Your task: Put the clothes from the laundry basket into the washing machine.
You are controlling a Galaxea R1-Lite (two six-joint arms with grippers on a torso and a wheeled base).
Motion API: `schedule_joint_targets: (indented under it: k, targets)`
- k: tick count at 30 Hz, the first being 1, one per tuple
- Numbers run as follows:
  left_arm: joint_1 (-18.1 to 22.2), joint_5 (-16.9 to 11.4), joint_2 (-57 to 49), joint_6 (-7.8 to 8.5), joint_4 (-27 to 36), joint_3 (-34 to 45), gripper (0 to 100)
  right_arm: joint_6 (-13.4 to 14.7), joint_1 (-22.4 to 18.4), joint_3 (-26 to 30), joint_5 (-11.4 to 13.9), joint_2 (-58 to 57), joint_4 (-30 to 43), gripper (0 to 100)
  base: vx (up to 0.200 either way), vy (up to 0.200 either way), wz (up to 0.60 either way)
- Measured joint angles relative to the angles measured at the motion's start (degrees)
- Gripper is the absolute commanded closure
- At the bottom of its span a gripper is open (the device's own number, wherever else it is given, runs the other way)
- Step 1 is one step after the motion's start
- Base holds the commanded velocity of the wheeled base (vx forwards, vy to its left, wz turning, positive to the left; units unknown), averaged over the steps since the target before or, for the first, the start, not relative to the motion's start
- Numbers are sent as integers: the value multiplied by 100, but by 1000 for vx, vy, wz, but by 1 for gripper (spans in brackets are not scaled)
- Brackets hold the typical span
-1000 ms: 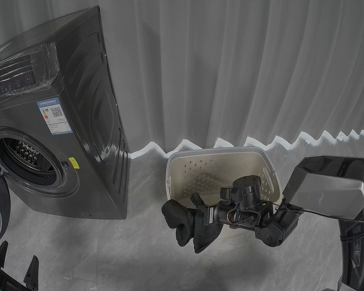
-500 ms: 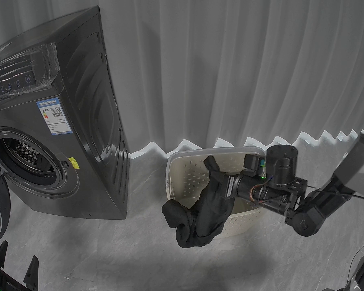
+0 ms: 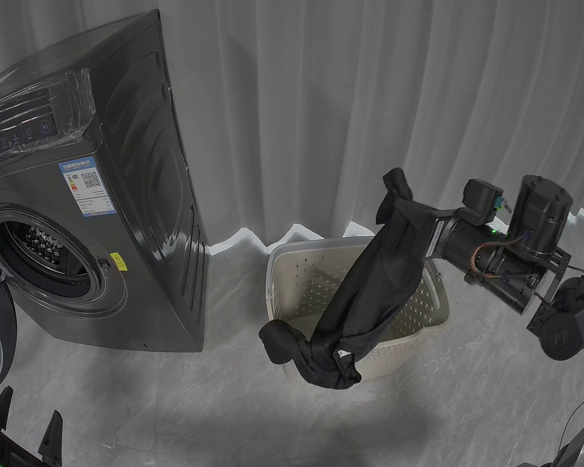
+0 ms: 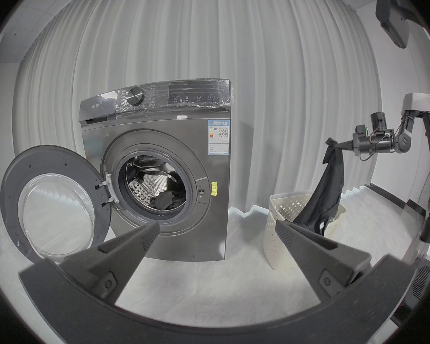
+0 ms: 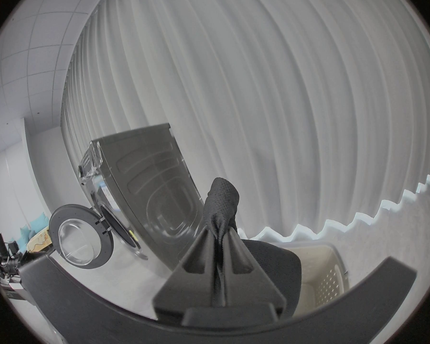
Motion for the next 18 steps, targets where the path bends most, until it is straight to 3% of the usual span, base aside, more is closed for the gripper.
schedule_joint_targets:
  k: [7, 13, 18]
  targets:
    - [0, -1, 0, 21, 0, 0, 0, -90, -132, 311, -15, -505, -375, 100, 0, 0, 0]
    - [0, 0, 0, 28, 0, 0, 0, -126, -134, 628, 30, -630, -788, 100, -200, 0, 0]
    - [0, 11, 0, -23, 2, 0, 0, -137, -101, 686, 46, -678, -807, 100, 0, 0, 0]
